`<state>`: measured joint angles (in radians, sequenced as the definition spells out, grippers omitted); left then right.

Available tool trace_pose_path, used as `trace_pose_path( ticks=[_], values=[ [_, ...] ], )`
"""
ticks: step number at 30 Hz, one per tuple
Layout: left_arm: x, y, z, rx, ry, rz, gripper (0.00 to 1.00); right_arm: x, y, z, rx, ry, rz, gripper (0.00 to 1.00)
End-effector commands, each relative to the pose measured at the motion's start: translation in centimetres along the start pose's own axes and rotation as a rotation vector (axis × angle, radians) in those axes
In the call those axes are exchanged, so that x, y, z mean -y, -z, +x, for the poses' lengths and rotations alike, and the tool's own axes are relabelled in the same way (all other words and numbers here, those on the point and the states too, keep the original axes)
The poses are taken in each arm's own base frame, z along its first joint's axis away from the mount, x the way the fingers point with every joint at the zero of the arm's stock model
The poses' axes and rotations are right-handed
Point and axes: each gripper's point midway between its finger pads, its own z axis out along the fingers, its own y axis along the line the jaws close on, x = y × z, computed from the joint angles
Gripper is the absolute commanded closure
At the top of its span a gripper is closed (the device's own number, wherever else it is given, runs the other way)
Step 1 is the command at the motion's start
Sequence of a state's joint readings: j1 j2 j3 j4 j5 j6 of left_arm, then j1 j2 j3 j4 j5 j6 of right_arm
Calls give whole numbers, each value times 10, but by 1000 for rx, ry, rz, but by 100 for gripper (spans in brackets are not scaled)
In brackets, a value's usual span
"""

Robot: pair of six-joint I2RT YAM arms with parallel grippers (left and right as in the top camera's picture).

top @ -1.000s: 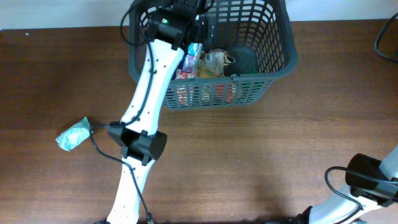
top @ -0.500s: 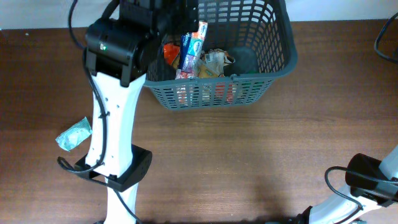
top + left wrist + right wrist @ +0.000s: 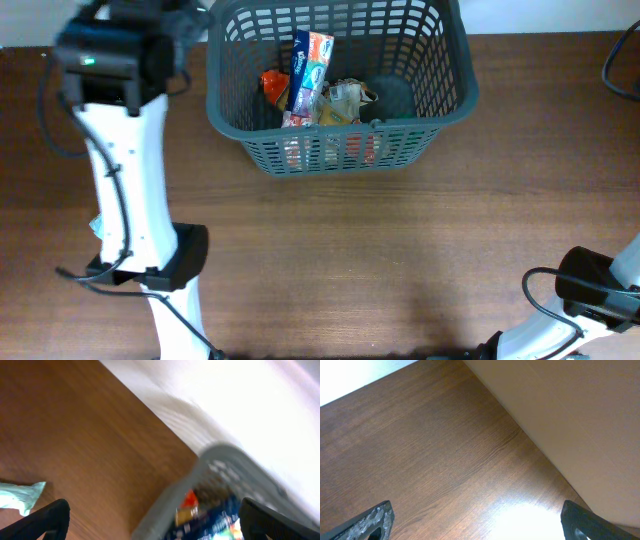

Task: Pack container
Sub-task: 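Move the left gripper back over the mint-green packet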

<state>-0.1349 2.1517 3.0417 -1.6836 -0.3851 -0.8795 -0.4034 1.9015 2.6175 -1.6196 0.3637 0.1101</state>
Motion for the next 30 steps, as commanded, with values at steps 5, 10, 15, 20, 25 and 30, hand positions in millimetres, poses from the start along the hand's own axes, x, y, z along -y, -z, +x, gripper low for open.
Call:
trace_pose_path(
  ticks=[5, 10, 15, 20, 25, 30],
  values=[
    [-46, 10, -43, 55, 160, -46, 1, -1, -2, 0, -4, -16, -4, 1],
    [-82, -24, -42, -7, 85, -191, 1, -1, -2, 0, -4, -16, -4, 1],
    [-122, -55, -37, -75, 104, -328, 1, -1, -2, 0, -4, -16, -4, 1],
    [-158, -75, -33, -197, 161, -360, 1, -1, -2, 0, -4, -16, -4, 1],
    [-188, -80, -29, -317, 335, -324, 1, -1, -2, 0, -4, -16, -4, 1],
    [-218, -73, -18, -359, 360, -399, 1, -1, -2, 0, -4, -16, -4, 1]
  ],
)
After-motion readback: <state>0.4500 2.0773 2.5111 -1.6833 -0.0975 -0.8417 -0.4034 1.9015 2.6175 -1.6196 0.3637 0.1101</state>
